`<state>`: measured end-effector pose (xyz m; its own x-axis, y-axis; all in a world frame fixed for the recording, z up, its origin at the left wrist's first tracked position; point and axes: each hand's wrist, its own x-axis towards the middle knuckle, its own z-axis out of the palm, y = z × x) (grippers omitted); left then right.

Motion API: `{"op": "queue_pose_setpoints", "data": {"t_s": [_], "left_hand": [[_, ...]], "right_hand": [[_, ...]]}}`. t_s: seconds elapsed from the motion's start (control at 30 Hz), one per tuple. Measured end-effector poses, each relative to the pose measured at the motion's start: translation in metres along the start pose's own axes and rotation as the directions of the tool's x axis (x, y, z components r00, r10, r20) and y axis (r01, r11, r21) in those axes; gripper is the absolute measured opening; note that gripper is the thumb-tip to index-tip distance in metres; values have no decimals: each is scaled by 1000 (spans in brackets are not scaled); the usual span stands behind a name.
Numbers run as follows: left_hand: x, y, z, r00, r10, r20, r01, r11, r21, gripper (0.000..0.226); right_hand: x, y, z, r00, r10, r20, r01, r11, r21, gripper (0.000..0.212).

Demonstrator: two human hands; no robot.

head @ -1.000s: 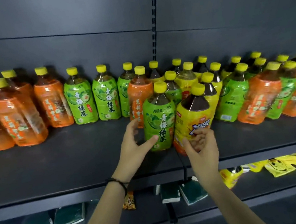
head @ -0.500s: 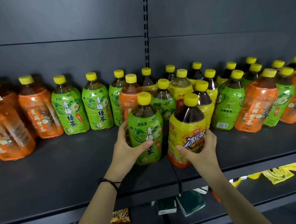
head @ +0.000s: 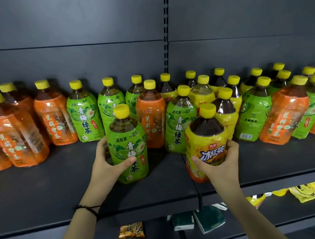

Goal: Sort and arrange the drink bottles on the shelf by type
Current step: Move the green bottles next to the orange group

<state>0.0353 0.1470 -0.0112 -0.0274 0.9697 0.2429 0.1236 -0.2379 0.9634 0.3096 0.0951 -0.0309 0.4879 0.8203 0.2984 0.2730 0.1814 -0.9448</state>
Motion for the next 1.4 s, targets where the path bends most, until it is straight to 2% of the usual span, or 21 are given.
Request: {"op": "queue_pose_setpoints", "data": {"t_s": [0.13, 0.27, 0.4, 0.53, 0.63, 0.7, 0.77, 0.87, 0.93, 1.0, 1.07, 1.13, 1.2, 1.3, 1.4], "left_hand": [[-4, 0, -13, 1000, 5, -10, -6, 1000, -10, 87], [-11, -1, -20, 999, 9, -31, -9, 1000, -13, 89], [-13, -4, -28, 999, 3, -42, -2, 1000, 6, 92], [-15, -7, -34, 999, -3, -49, 3, 1000, 14, 98], [-18, -6, -36, 998, 2, -69, -2, 1000, 5, 88], [-18, -5, -37, 998, 8, -67, -7, 1000, 10, 83], [-18, -4, -35, 998, 18, -65, -18, 1000, 5, 81], [-18, -3, -30, 997, 33, -72, -35, 999, -21, 75], [-19, -3, -27, 997, 36, -74, -39, 998, -41, 73], [-20, -4, -24, 996, 34, -77, -38, 998, -48, 75], [-21, -5, -21, 996, 40, -78, -43, 998, -41, 79], [-21, -5, -17, 995, 48, -83, -51, 998, -32, 84], [-21, -5, -16, 996, 49, -78, -51, 998, -28, 85], [-18, -5, -14, 997, 49, -67, -51, 998, -27, 84], [-15, -6, -9, 998, 38, -56, -39, 999, -28, 87]], "right_hand": [[0, -11, 16, 1000, 6, 25, -9, 992, 123, 70], [-4, -17, 43, 996, -19, 82, 12, 997, 82, 80], [-11, -22, 79, 987, -46, 153, 40, 998, 40, 75], [-7, -29, 115, 973, -65, 221, 71, 997, -22, 89], [0, -29, 126, 950, -45, 309, 59, 998, -35, 98], [1, -24, 119, 939, -63, 339, 66, 998, 3, 93], [-1, -20, 103, 968, -90, 235, 83, 996, 40, 77], [10, -12, 74, 992, -106, -72, 109, 993, 36, 55], [24, -8, 62, 991, -82, -109, 80, 997, -17, 64], [36, -7, 61, 998, -57, -23, 56, 997, -55, 79], [46, -10, 65, 998, -28, 50, 29, 999, -13, 90], [56, -16, 69, 996, 19, 84, -23, 999, 46, 99], [62, -17, 72, 994, 51, 101, -52, 999, 14, 108], [61, -15, 73, 992, 61, 112, -59, 998, -19, 113], [63, -13, 68, 992, 64, 107, -60, 998, -36, 108]]}}
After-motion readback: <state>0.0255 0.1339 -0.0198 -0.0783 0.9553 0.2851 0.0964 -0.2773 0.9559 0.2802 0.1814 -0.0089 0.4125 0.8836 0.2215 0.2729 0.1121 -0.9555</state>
